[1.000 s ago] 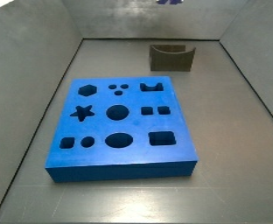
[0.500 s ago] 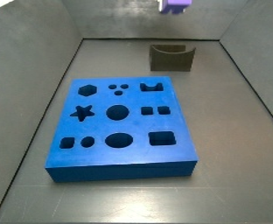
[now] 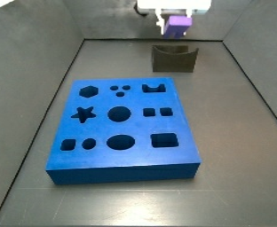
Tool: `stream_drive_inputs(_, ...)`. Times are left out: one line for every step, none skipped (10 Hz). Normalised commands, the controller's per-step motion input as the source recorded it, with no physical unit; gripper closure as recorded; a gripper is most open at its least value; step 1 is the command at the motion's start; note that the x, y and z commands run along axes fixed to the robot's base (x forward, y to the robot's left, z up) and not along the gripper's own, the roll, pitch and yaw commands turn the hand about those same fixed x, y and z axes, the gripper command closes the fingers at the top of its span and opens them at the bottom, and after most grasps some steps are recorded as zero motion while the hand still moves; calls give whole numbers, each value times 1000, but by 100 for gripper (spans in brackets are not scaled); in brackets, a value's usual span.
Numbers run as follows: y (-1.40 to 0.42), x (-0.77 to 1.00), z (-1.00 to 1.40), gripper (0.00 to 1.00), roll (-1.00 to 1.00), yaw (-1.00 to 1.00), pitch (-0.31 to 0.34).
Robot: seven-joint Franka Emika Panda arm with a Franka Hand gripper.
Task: Pick up the double-square object. Move up. Place the double-square object on the fixture. Regrasp the double-square object. Move to above the board. Insert the double-square object.
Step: Place the double-square object on the fixture, then regrasp the double-square object.
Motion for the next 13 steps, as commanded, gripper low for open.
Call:
stream_drive_inputs(128, 199, -989, 100, -492, -121, 48)
stream_drive_inputs(110, 173, -809, 100, -333, -118, 43)
stream_drive_inputs(72, 125, -557, 100, -213, -110, 33)
stream_drive_inputs(59, 100, -360, 100, -180, -107, 18)
stream_drive_inputs(59, 94, -238, 100, -167, -106, 8)
stream_drive_inputs(0, 0, 0, 0, 0, 0, 0)
stream_drive_inputs(0, 0, 1000, 0, 4, -6, -57)
stream_drive_inputs(1, -6, 1000, 0, 5, 0, -53)
stream_drive_inputs(3, -19, 1000, 0, 11, 12, -45)
stream_drive_inputs(0, -33, 1000, 0, 23, 39, -22)
stream_drive_inputs(1, -35, 1000, 0, 24, 46, -8)
stream_drive_inputs(6, -39, 956, 0, 19, 46, 25)
stream_drive_inputs(10, -36, 785, 0, 16, 43, 48)
